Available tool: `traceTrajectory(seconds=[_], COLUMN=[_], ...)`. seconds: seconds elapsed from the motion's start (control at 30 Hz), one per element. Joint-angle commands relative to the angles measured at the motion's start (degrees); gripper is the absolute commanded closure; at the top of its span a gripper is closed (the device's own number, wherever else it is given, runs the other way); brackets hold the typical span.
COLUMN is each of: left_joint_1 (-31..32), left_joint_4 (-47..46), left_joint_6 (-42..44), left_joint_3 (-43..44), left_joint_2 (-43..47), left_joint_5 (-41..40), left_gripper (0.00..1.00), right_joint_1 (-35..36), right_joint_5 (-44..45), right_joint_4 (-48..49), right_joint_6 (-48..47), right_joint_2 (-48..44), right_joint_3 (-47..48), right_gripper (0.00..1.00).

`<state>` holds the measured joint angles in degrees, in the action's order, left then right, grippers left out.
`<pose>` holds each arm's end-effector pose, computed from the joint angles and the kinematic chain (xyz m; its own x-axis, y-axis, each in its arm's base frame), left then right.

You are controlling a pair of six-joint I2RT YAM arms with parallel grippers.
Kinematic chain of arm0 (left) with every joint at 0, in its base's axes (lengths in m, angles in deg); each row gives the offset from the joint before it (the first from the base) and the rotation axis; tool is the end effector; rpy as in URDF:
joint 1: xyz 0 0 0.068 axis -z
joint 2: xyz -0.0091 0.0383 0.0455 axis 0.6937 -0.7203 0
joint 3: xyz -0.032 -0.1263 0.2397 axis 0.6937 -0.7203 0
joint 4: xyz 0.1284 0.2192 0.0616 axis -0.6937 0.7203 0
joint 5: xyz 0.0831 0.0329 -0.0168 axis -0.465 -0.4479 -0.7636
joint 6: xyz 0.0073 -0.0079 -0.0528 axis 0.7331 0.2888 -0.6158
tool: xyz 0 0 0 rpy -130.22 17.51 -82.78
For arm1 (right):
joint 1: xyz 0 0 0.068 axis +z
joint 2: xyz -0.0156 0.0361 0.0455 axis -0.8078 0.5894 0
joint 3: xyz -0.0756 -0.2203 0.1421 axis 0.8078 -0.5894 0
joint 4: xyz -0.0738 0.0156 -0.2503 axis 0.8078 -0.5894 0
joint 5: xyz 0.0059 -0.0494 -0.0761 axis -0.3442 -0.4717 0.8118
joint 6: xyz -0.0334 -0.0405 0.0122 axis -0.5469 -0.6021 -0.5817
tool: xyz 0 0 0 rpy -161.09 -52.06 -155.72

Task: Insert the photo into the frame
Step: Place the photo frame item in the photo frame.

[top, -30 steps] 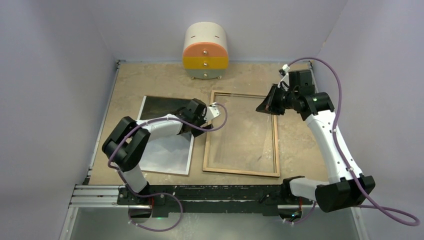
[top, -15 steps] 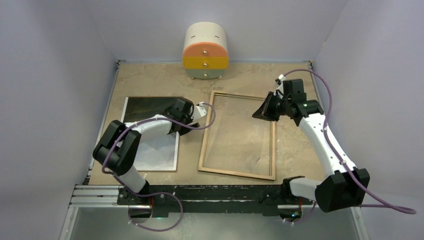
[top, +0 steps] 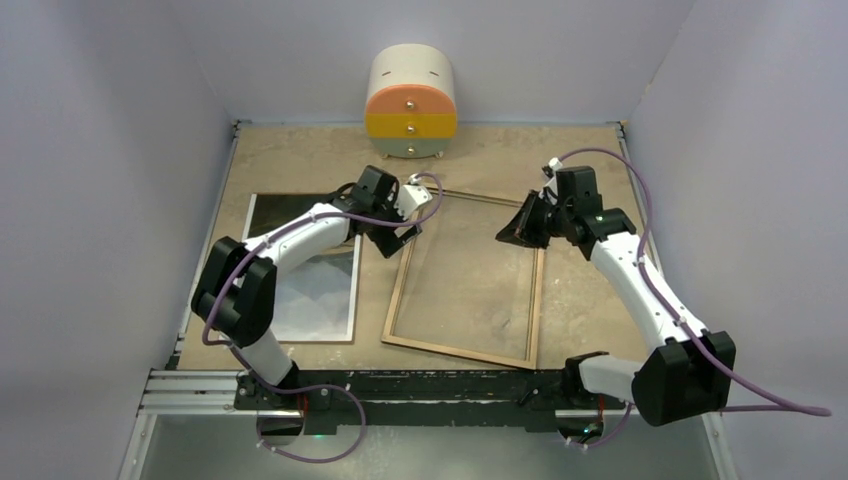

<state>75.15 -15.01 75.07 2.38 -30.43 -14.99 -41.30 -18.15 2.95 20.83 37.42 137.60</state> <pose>0.3039 -0.1861 0.2279 -0.4359 0.6978 -0.5685 0.7559 0.6266 0.1895 0.2524 0.0707 0.3052 -0.8070 0.4074 -0.4275 0.0182 0.7407 0.6716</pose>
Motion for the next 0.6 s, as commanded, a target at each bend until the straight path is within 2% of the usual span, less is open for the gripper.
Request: traceTrajectory(seconds=[0.0,0.07,0.17,0.27,0.43,0.57], left_joint_1=[-1.81,-4.18,-9.36,-12.91,-17.28,-19.49], left_joint_4=[1.33,1.88,7.94,9.97,10.59,13.16], left_joint_6=[-0.64,-0.66,-1.04,-0.93,-0.29,0.53], left_joint_3=[-0.21,-0.19,4.40,6.18,6.87,8.19], left_joint_2=[0.37,1.02,0.31,1.30,3.83,5.20], left_joint_5=[-1.19,-0.37,4.20,5.63,6.72,6.97], left_gripper=[0.05,0.04,0.04,0.04,0.04,0.04], right_joint_1=[0.58,0.60,0.60,1.67,9.70,12.10], right_joint_5=[-2.21,-3.64,-4.70,-7.50,-6.30,-8.42], right_joint_4=[0.78,0.27,-1.66,0.67,1.37,3.96], right_joint_6=[-0.37,-0.44,-0.45,2.31,4.94,7.23], right_joint_2=[0.73,1.28,1.92,2.38,7.48,9.57], right_joint_3=[2.50,5.02,9.26,10.95,15.54,17.54], right_gripper=[1.00,1.00,1.00,1.00,1.00,1.00])
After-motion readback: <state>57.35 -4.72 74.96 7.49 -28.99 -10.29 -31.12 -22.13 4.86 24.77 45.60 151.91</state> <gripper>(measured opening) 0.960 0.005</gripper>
